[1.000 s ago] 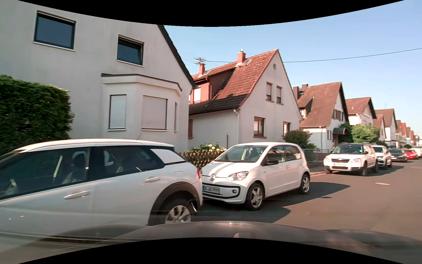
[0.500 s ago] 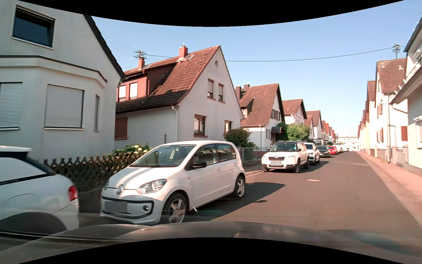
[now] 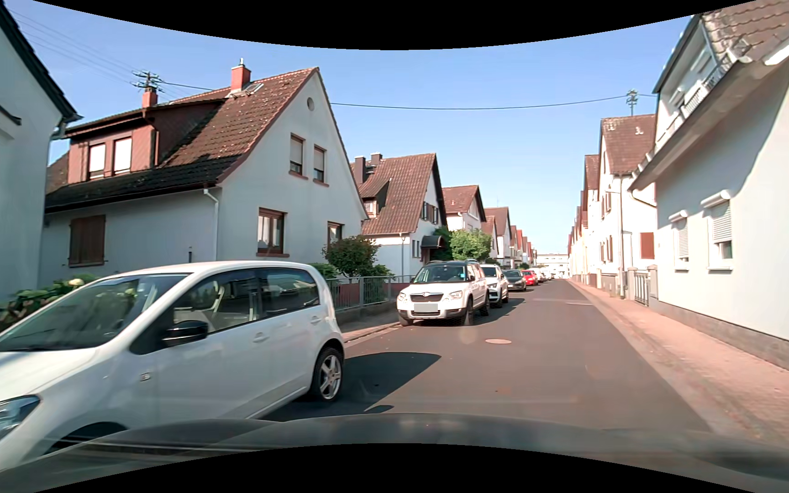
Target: Follow the waypoints while adhering to traffic rules and regulations
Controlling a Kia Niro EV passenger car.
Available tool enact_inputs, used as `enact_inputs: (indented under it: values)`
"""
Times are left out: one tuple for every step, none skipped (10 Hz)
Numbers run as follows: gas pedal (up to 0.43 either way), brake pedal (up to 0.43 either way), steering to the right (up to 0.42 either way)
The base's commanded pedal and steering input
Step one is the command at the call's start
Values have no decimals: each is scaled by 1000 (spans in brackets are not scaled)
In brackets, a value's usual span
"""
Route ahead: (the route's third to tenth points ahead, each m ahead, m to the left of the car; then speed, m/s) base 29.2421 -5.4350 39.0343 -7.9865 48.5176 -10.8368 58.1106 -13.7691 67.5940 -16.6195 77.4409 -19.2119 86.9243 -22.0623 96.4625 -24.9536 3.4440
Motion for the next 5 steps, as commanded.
enact_inputs:
  values:
    - [240, 0, 398]
    - [240, 0, 360]
    - [240, 0, 312]
    - [240, 0, 277]
    - [240, 0, 244]
